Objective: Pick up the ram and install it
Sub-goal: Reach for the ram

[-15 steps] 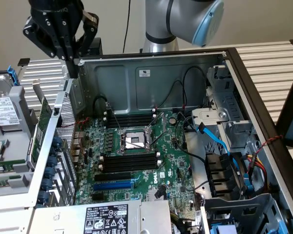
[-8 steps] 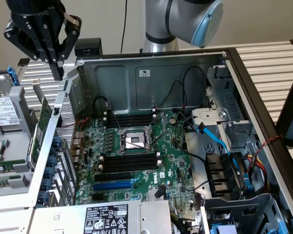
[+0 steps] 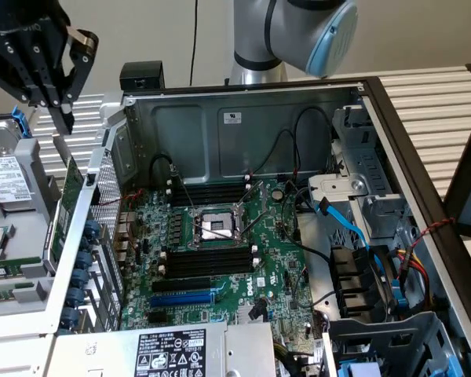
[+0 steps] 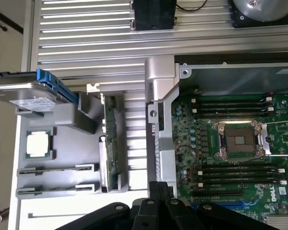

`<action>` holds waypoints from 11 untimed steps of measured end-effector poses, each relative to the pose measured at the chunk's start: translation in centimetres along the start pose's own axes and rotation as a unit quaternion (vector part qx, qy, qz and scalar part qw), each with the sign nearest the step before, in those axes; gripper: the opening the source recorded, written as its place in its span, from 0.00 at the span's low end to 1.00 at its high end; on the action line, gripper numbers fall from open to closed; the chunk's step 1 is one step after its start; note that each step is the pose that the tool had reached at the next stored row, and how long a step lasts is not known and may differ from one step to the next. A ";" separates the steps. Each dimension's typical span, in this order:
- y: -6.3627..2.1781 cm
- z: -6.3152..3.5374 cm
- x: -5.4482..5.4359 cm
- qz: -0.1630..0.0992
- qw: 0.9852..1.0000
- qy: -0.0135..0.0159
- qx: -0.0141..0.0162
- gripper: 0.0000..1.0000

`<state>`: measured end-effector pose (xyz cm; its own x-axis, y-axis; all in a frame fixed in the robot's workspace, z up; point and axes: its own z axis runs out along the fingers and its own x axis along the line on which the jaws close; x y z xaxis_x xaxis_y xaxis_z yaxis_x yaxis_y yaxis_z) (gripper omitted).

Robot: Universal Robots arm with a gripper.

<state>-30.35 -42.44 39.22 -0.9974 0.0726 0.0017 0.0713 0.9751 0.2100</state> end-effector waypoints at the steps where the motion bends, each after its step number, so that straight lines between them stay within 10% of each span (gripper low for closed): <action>1: -0.09 -0.01 0.4 0.000 1.000 0.000 -0.001 0.11; 11: -0.42 -0.02 2.6 0.000 1.000 0.000 -0.003 0.11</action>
<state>-33.01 -42.66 39.16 -0.9973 0.0731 0.0027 0.0719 0.9737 0.2162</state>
